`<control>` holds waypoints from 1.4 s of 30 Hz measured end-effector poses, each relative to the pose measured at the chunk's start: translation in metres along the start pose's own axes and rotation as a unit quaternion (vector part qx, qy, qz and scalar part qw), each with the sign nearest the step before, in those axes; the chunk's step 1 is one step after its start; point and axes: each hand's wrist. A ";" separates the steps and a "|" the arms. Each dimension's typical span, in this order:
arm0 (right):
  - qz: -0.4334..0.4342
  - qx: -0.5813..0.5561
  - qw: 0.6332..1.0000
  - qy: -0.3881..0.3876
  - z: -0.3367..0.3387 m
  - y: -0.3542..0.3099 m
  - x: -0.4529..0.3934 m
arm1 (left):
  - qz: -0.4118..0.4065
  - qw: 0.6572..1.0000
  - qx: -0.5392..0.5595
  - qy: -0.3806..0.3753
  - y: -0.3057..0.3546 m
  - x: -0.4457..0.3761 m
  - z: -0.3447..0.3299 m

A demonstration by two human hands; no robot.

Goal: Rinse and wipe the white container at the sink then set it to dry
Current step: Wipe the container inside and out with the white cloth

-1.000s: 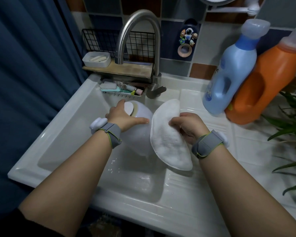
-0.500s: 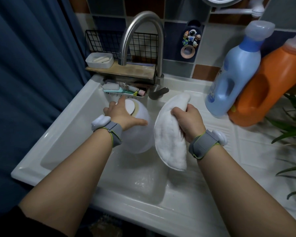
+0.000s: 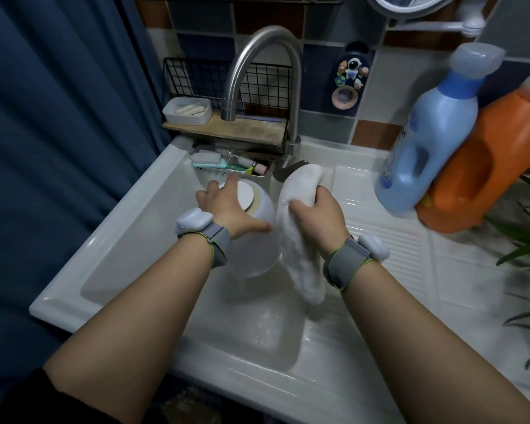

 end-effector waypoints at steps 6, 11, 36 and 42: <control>-0.001 0.000 1.000 -0.026 -0.011 -0.009 0.003 | 0.003 1.000 0.015 -0.013 0.001 0.004 0.006; -0.009 -0.029 0.998 -0.056 -0.016 -0.015 0.009 | 0.006 1.000 0.003 -0.017 0.001 0.007 0.010; 0.205 0.032 0.966 -0.156 -0.052 -0.004 0.012 | -0.032 0.992 0.099 -0.065 -0.033 0.002 0.043; 0.048 -0.155 0.976 -0.142 -0.053 -0.012 -0.010 | -0.148 0.988 -0.010 -0.050 -0.043 0.011 0.054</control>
Point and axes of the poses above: each hand's wrist, its own x-axis away from the middle knuckle, its own z-axis out of the back of the hand, y = z × x, and after that the axes turned 8 degrees about z, right-handed
